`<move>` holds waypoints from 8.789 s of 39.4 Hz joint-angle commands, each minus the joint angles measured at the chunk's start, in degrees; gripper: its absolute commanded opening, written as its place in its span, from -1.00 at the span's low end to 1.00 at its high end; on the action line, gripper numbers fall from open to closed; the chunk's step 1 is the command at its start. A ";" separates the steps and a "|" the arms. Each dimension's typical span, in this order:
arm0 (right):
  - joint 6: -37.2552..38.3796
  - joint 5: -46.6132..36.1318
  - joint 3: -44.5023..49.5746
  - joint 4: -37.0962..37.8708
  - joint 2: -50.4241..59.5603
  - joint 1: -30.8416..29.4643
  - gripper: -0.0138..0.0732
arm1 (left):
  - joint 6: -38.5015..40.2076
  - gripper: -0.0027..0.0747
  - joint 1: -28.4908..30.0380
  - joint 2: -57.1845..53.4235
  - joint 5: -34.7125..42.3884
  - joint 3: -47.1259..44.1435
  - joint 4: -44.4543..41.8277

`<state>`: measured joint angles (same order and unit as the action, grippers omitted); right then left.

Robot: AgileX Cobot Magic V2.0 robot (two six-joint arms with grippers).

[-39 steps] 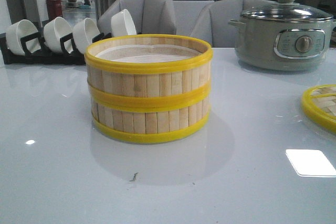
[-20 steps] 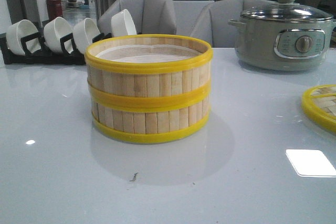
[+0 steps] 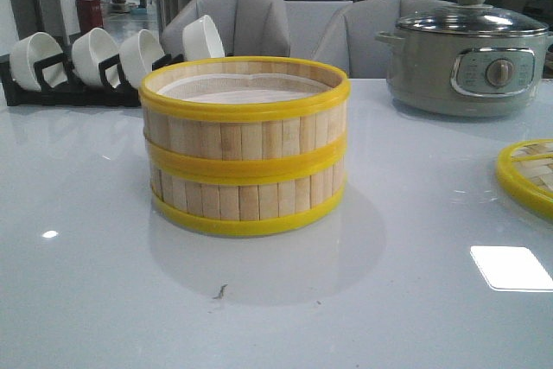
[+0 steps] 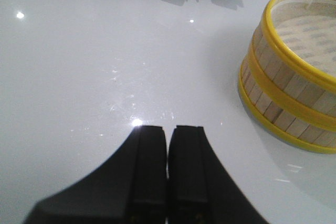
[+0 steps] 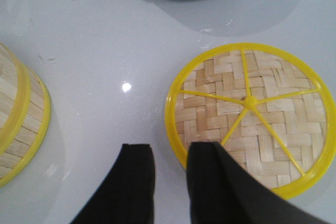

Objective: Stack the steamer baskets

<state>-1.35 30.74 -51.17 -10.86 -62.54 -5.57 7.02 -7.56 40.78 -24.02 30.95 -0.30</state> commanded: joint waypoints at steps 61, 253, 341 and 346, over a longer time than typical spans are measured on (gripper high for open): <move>-0.42 1.82 -2.17 -1.05 -3.08 -0.22 0.11 | -0.04 -0.71 -0.38 -0.34 4.61 1.69 -0.13; -0.47 30.53 -79.10 5.01 -59.18 36.96 -0.62 | -0.04 -0.71 -0.38 -0.34 4.73 1.69 -0.13; 0.17 19.12 -69.20 9.48 -37.53 26.55 -0.09 | -0.04 -0.71 -0.38 -0.34 4.73 1.69 -0.13; 0.17 13.16 -59.41 9.69 -30.26 25.38 -0.09 | -0.04 -0.71 -0.38 -0.34 4.73 1.69 -0.13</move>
<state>-1.19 51.77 -114.68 -1.84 -99.96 20.58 6.92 -7.56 40.78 -23.67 30.95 -0.51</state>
